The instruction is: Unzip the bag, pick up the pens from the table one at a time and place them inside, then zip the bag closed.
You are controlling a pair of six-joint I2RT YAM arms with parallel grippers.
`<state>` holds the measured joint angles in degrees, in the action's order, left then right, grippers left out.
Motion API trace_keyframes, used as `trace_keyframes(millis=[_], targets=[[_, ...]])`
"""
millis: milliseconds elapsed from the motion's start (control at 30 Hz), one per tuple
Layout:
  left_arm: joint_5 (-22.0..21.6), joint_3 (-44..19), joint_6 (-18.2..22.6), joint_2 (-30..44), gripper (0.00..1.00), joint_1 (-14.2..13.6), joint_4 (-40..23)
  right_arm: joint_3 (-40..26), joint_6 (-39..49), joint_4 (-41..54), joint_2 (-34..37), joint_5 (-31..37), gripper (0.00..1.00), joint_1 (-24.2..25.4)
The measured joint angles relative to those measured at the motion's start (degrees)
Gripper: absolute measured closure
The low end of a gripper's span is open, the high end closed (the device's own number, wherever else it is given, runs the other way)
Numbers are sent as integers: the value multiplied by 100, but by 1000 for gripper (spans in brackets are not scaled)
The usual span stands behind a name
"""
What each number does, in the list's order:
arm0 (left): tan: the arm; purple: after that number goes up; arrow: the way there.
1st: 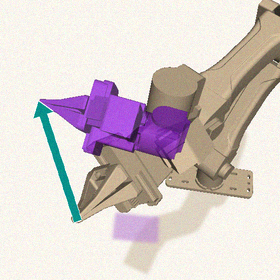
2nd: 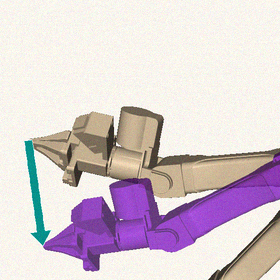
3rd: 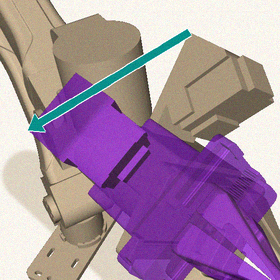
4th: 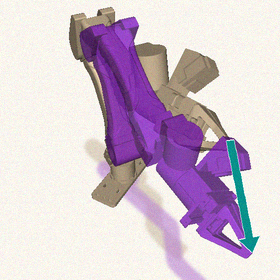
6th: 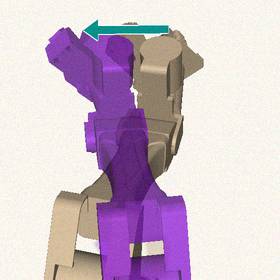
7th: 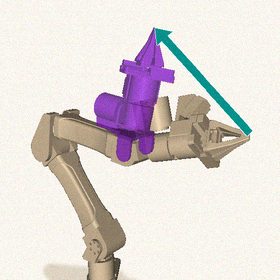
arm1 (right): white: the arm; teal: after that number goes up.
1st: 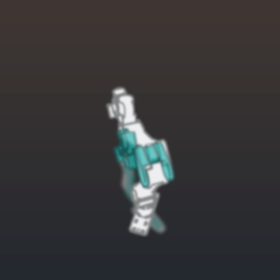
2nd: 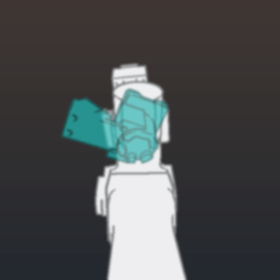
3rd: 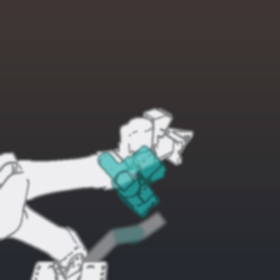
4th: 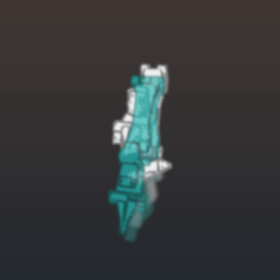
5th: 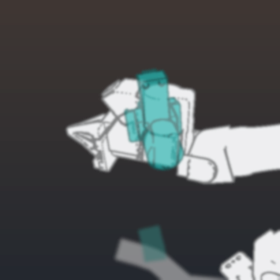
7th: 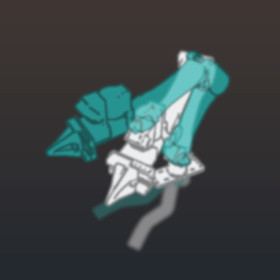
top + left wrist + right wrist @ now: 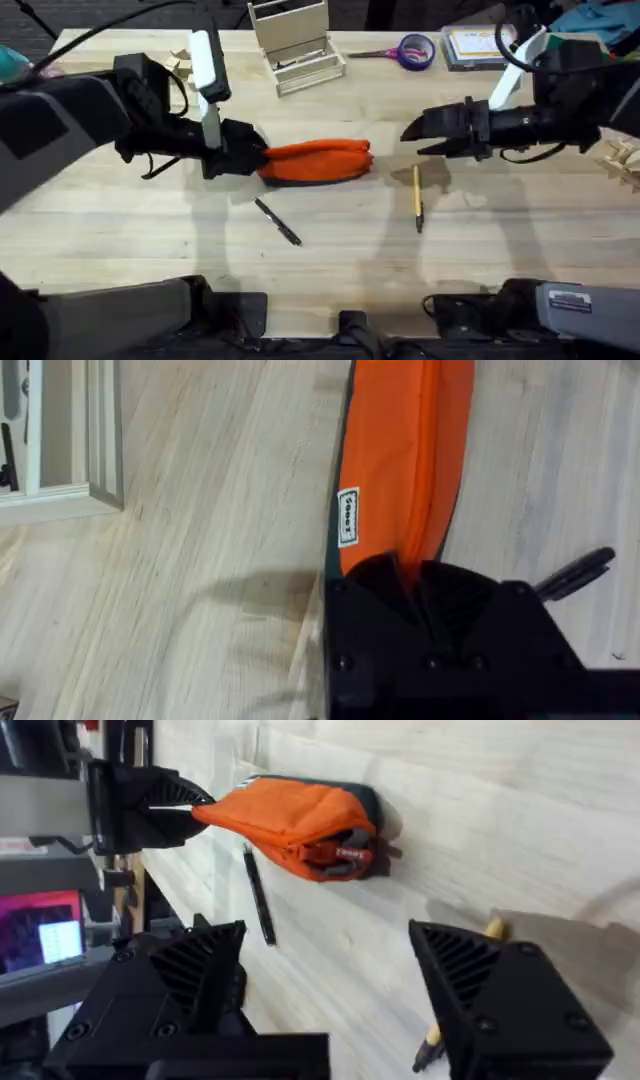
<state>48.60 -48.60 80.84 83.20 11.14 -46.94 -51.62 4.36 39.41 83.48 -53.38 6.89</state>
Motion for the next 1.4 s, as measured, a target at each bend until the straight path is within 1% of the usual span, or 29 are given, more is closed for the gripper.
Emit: trace_keyframes(millis=[233,333,367,400,733,1133,1267,1400], targets=[[2,0,0,0,958,0,0,0,-7,-199,60,0,5,-226],[2,-1,0,0,958,0,0,0,-24,-216,254,0,5,-308],[2,0,0,0,958,0,0,0,-95,-258,490,0,5,-390],[2,0,0,0,958,0,0,0,-104,-285,564,0,5,-420],[1,0,0,0,958,0,0,0,-461,-1005,1051,-2,4,-734],[1,0,0,0,958,0,0,-11,-949,-1739,1326,-3,4,-1213],[0,0,0,0,958,0,0,-11,-1092,-1841,1507,0,4,-1303],[2,0,0,0,958,0,0,-11,-1167,-1920,1526,-1,5,-1324]])
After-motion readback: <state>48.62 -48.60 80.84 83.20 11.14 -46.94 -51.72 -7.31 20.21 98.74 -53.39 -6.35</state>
